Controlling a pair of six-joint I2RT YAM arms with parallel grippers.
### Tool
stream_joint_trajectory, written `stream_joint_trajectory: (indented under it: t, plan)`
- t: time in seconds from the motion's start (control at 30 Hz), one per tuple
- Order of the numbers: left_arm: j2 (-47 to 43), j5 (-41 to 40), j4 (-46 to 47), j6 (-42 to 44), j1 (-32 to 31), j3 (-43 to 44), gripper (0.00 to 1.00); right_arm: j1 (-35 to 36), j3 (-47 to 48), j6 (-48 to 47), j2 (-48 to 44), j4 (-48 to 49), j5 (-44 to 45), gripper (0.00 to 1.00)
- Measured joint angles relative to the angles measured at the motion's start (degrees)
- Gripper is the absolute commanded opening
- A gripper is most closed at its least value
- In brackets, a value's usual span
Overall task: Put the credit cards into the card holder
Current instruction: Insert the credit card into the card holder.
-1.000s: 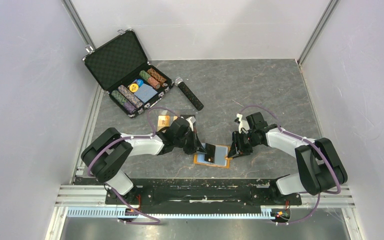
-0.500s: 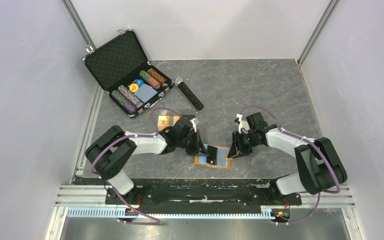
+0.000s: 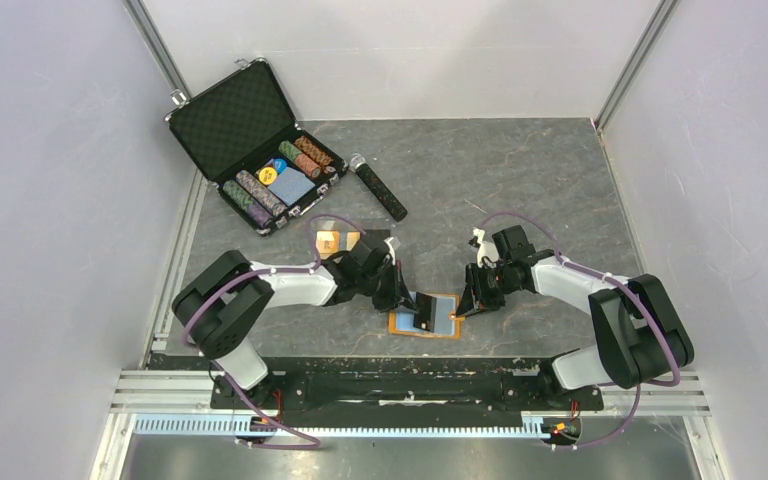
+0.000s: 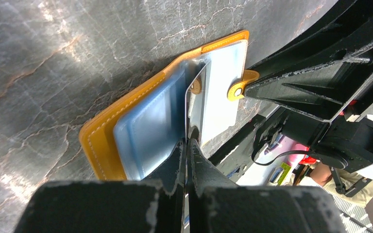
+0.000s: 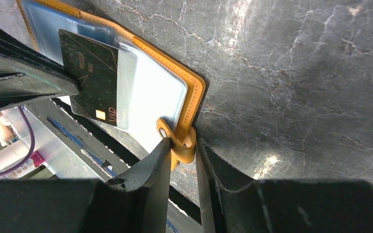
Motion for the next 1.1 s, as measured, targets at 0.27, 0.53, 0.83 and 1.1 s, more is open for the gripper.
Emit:
stream_joint_trajectory:
  t: [0.27,0.53,0.83,1.1]
  plan:
    - [4.0,0.2,-1.9,0.2,-1.2,4.4,0.02,0.0,-0.1,0.0,0.0,0.1,-0.1,0.27]
    - [7.7,0.2,-6.6,1.8,-3.0,10.4,0.09,0.0,-0.1,0.0,0.0,0.1,-0.1,0.26]
    - [10.7,-0.2,-14.6,5.8,-5.2,16.4,0.26,0.0,-0.1,0.0,0.0,0.1,-0.2,0.26]
    - [11.1,-2.1,-22.5,10.2,-7.2,21.5,0.52,0.0,0.0,0.3,0.3,0.2,-0.6,0.27]
